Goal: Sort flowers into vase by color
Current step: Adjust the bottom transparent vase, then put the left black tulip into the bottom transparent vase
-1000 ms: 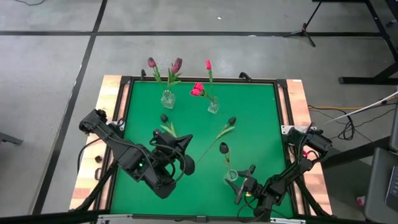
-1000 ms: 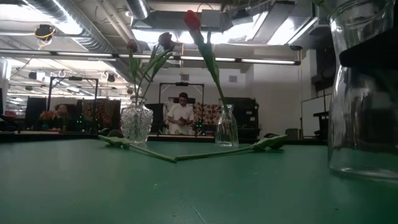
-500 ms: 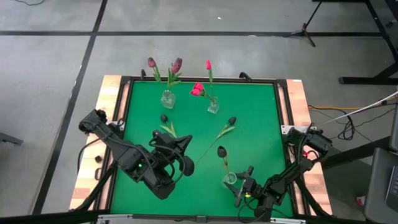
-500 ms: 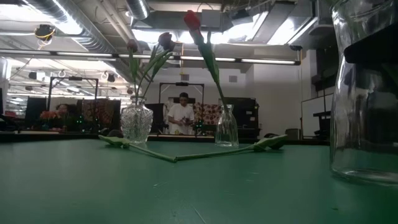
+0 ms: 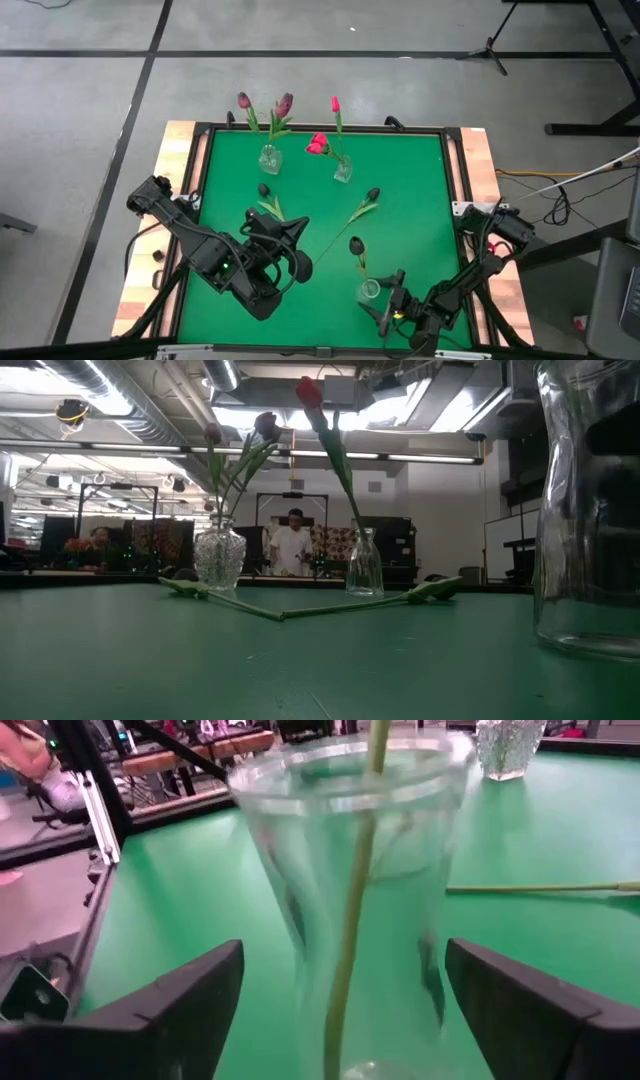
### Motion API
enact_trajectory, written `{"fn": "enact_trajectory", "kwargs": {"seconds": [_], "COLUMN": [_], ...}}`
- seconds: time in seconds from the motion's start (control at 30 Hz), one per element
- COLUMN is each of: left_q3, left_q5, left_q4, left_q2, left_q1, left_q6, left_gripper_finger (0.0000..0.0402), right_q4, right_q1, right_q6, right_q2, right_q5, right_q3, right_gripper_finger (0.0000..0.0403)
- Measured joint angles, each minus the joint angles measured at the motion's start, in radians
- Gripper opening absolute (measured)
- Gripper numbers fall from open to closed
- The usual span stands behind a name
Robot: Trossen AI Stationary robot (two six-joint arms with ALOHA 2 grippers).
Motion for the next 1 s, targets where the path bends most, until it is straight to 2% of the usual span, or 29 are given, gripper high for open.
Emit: {"fn": "enact_trajectory", "kwargs": {"seconds": [0.3, 0.53, 0.67, 0.87, 1.0], "left_q3": [0.000, 0.000, 0.000, 0.000, 0.000], "left_q5": [0.000, 0.000, 0.004, 0.152, 0.178], "left_q4": [0.000, 0.001, 0.001, 0.041, 0.084], "left_q2": [0.000, 0.000, -0.001, -0.001, -0.001], "left_q1": [-0.001, -0.002, -0.003, -0.021, -0.032], "left_q6": [0.000, 0.002, 0.084, 0.092, 0.061], "left_gripper_finger": [0.0000, 0.0000, 0.0000, 0.0000, 0.0000], "right_q4": [-0.047, -0.200, -0.299, -0.461, -0.629], "right_q1": [0.002, 0.002, 0.002, 0.002, 0.002], "right_q6": [0.002, 0.002, 0.002, 0.008, 0.053], "right_q2": [-0.076, -0.206, -0.290, -0.423, -0.531], "right_q5": [-0.029, -0.103, -0.135, -0.159, -0.162], "right_q3": [0.000, 0.000, 0.000, 0.000, 0.000], "right_gripper_finger": [0.0342, 0.0340, 0.0340, 0.0340, 0.0340]}}
